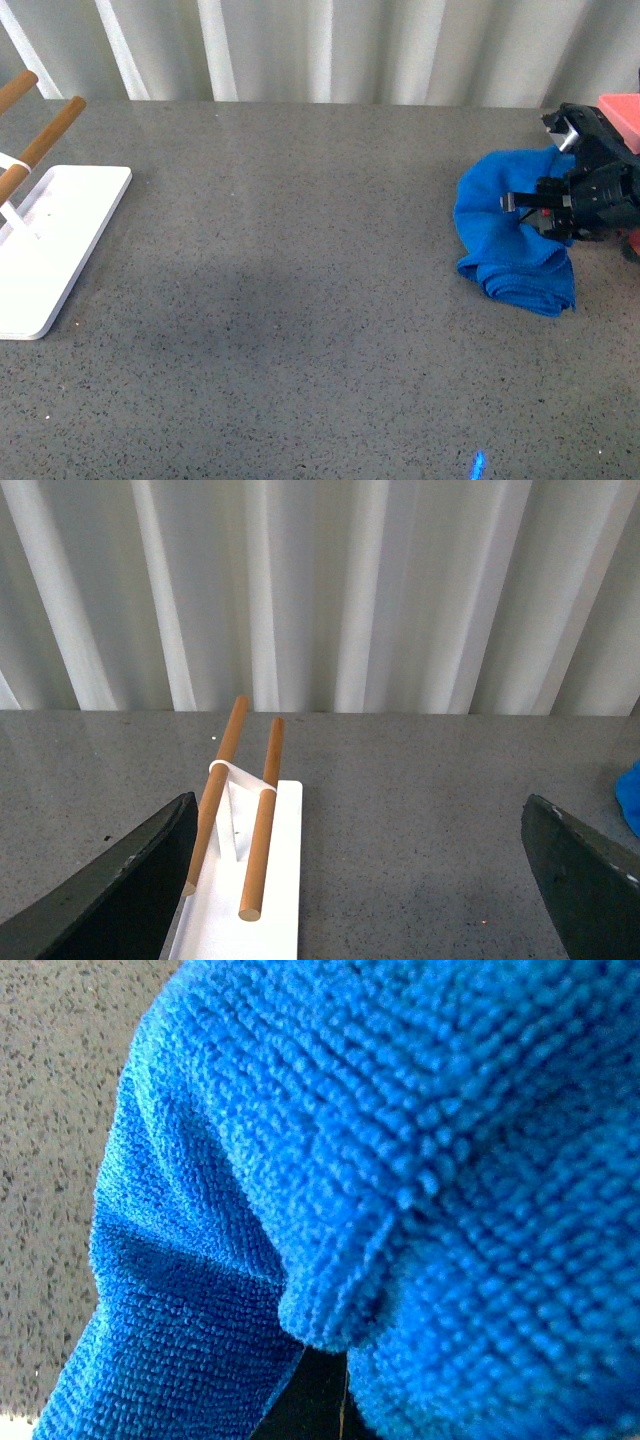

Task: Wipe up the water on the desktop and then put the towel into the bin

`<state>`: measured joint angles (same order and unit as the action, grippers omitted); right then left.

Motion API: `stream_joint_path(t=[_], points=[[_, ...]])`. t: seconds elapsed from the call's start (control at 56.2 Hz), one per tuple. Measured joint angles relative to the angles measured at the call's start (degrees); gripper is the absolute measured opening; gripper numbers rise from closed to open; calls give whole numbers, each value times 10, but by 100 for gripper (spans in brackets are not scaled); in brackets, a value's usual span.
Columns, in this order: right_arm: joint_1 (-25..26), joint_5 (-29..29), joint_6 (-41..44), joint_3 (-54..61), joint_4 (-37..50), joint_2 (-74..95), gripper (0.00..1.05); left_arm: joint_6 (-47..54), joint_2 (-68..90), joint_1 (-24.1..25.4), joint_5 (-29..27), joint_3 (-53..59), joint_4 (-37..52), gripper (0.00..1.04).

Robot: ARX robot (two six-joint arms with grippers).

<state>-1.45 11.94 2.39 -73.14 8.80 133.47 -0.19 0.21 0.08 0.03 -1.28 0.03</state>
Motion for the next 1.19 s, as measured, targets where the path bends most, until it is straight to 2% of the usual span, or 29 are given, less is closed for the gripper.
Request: stream_joint_path(t=[0.196, 0.303, 0.57, 0.765, 1.015, 1.193], points=[[-16, 26, 14, -105, -52, 51, 4, 0, 0, 0, 0, 0, 0, 98], [-31, 63, 27, -159, -85, 76, 4, 0, 0, 0, 0, 0, 0, 98], [-111, 101, 18, -270, -126, 139, 4, 0, 0, 0, 0, 0, 0, 98], [-131, 113, -32, -189, -67, 105, 4, 0, 0, 0, 0, 0, 0, 98], [-150, 142, -129, 3, 23, -17, 4, 0, 0, 0, 0, 0, 0, 98], [-152, 131, -138, 99, 35, -91, 4, 0, 0, 0, 0, 0, 0, 98]])
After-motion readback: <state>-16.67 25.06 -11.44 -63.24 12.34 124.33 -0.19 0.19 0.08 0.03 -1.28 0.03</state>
